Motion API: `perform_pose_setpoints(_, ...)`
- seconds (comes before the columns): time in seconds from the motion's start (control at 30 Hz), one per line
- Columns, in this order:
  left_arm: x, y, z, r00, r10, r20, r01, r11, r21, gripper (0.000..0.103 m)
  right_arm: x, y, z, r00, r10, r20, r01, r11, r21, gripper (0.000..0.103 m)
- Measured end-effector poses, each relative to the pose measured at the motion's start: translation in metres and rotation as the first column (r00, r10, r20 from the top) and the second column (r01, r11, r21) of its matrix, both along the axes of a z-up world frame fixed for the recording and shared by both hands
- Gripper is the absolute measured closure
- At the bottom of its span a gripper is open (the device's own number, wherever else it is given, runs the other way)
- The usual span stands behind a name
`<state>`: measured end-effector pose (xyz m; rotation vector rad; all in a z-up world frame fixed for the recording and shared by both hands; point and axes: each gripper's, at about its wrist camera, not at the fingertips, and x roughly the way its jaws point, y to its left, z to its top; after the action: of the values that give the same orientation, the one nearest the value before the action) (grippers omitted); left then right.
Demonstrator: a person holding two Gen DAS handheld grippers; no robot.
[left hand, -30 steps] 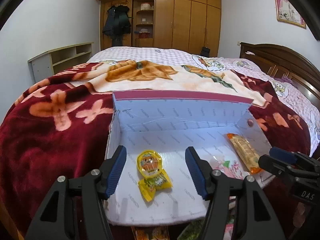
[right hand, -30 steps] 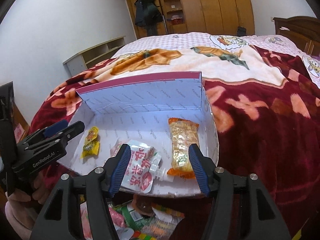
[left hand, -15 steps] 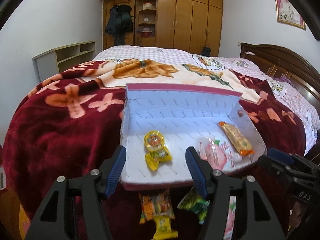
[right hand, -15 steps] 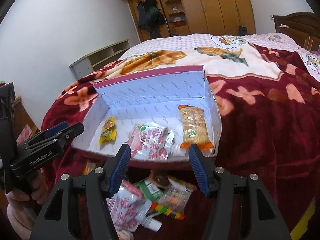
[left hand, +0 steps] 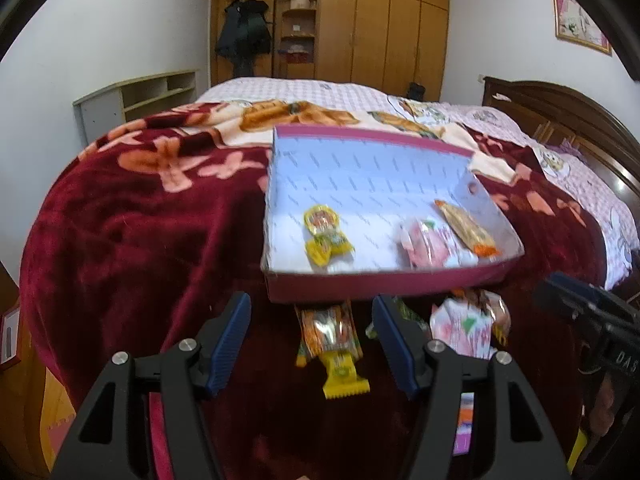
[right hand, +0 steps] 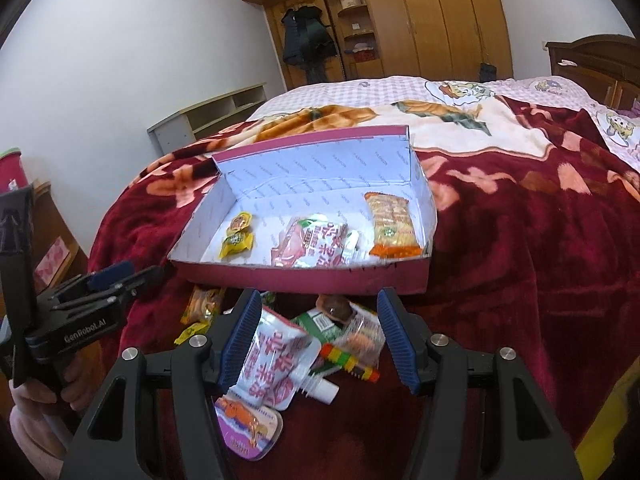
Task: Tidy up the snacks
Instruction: 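Withdraw both tools from the pink box, then lower the left tool onto the yellow candy packet and close it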
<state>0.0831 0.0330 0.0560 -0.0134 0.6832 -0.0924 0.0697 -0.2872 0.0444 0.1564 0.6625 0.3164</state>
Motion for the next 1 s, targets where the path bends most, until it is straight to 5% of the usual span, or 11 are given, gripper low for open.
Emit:
perform_pose_setpoints(0.53, -0.006, -0.012, -0.047, 0.997, -0.004, -0.074, 0.000, 0.998, -0.060, 0.036, -0.005, -0.014, -0.029, 0.997, -0.026, -0.070, 0.028, 0.999, 0.029, 0.041)
perform_pose_setpoints(0.77, -0.008, -0.009, -0.058, 0.997, 0.044, -0.057, -0.045, 0.999, -0.023, 0.036, -0.009, -0.017, -0.042, 0.995, -0.024, -0.096, 0.028, 0.999, 0.042, 0.041)
perform_pose_setpoints(1.0, -0.005, -0.017, -0.071, 0.997, 0.001, -0.078, -0.006, 0.998, -0.061, 0.055, -0.011, -0.010, -0.048, 0.995, 0.002, -0.103, 0.002, 0.999, 0.046, 0.041)
